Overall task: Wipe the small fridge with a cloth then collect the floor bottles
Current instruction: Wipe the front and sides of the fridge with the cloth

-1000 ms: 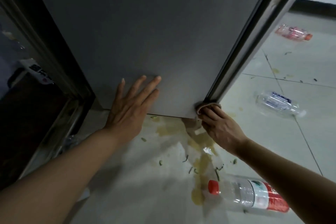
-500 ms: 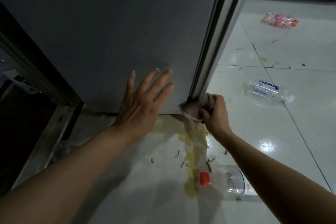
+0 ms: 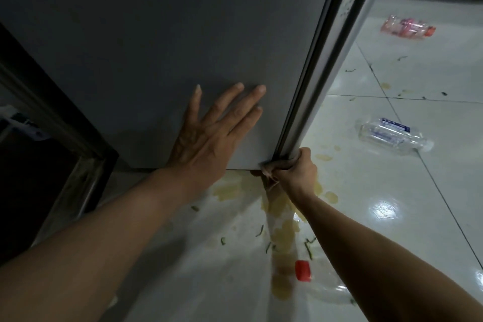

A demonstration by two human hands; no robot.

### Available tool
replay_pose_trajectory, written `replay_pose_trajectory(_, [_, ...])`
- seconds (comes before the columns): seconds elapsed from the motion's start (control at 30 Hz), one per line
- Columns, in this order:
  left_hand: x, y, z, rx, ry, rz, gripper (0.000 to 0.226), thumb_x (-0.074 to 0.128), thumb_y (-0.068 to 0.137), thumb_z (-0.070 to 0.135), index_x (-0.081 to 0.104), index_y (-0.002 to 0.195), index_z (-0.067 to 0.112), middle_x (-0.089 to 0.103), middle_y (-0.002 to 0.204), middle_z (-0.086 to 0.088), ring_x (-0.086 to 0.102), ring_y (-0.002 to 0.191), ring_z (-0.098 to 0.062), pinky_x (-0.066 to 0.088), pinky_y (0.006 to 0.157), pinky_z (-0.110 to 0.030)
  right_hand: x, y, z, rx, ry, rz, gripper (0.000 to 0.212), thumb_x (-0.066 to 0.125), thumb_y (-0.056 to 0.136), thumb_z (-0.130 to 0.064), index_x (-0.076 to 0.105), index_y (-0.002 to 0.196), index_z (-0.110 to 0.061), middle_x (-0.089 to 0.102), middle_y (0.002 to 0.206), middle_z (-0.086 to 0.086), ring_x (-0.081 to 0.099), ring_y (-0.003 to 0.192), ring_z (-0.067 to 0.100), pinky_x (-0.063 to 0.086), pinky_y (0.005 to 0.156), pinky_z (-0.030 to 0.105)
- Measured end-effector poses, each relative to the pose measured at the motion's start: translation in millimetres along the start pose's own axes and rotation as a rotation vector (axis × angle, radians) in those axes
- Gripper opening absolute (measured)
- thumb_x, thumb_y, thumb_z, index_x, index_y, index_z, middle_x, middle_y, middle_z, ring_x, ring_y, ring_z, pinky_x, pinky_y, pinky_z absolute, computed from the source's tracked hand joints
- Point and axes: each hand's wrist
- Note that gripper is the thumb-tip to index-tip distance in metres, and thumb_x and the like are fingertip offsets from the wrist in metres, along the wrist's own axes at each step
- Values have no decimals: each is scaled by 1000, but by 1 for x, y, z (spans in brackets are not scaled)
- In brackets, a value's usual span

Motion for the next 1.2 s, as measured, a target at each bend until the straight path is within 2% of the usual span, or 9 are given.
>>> replay_pose_trajectory(0.1, [-11,2,-3,16,7,-21,61,27,80,8,38,140,17,22,156,1,26,137,-22,8,105,-58,-3,-4,-7,-48,-51,38,53,81,57,-19,42,91,-28,56,79,-10,58,73,12,56,58,36])
replay_pose_trajectory(0.27, [-36,11,-8,47,-43,-9,62,27,77,10,47,135,15,35,151,-4,41,132,-28,11,105,-55,-25,-14,-47,-184,16,147,51,79,60,-20,42,93,-33,55,78,-17,56,71,5,45,53,22])
replay_pose_trajectory(0.5, [-90,53,-13,45,-52,133,63,25,75,8,42,136,14,31,151,-7,26,135,-27,9,107,-57,-79,-20,-134,-377,61,221,50,81,61,-25,47,97,-28,55,80,-18,59,78,11,55,69,36])
replay_pose_trajectory(0.67, [-139,93,-20,15,-15,234,66,45,71,9,39,137,13,26,153,-8,20,137,-26,14,106,-62,-115,-27,-199,-473,102,291,45,78,61,-28,49,95,-24,59,79,-10,61,74,12,56,67,42])
replay_pose_trajectory(0.77, [-165,112,-28,-33,34,200,72,42,71,13,31,142,15,15,156,-6,11,139,-25,8,108,-61,-134,-30,-235,-500,95,332,42,77,62,-19,50,94,-21,60,78,-6,60,72,17,54,65,46])
replay_pose_trajectory(0.93, [-180,122,-42,-78,92,45,77,43,81,14,5,148,19,-24,152,1,-13,140,-19,-3,109,-60,-155,-34,-278,-516,102,363,42,76,64,-15,52,98,-15,63,82,1,62,77,24,54,69,48])
replay_pose_trajectory(1.0, [-183,121,-46,-55,123,9,78,44,83,16,0,148,20,-31,149,1,-16,139,-19,-4,109,-60,-161,-36,-288,-514,95,390,40,75,64,-14,53,98,-13,63,81,2,62,77,26,53,70,47])
replay_pose_trajectory(1.1, [-195,124,-51,-13,116,-3,76,46,82,18,8,148,20,-18,154,1,-5,141,-18,-4,108,-59,-169,-40,-307,-543,101,448,41,76,63,-15,52,96,-16,60,79,-2,60,77,24,52,69,42])
replay_pose_trajectory(1.2, [-215,129,-56,39,83,56,75,56,74,11,29,143,17,19,154,-3,25,137,-19,7,110,-57,-176,-42,-323,-551,101,443,42,78,62,-19,52,95,-20,57,79,-6,59,78,21,51,69,39])
Point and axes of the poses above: each hand's wrist, its own y-axis towards the middle knuckle, its own x-axis out of the palm, z = x × y
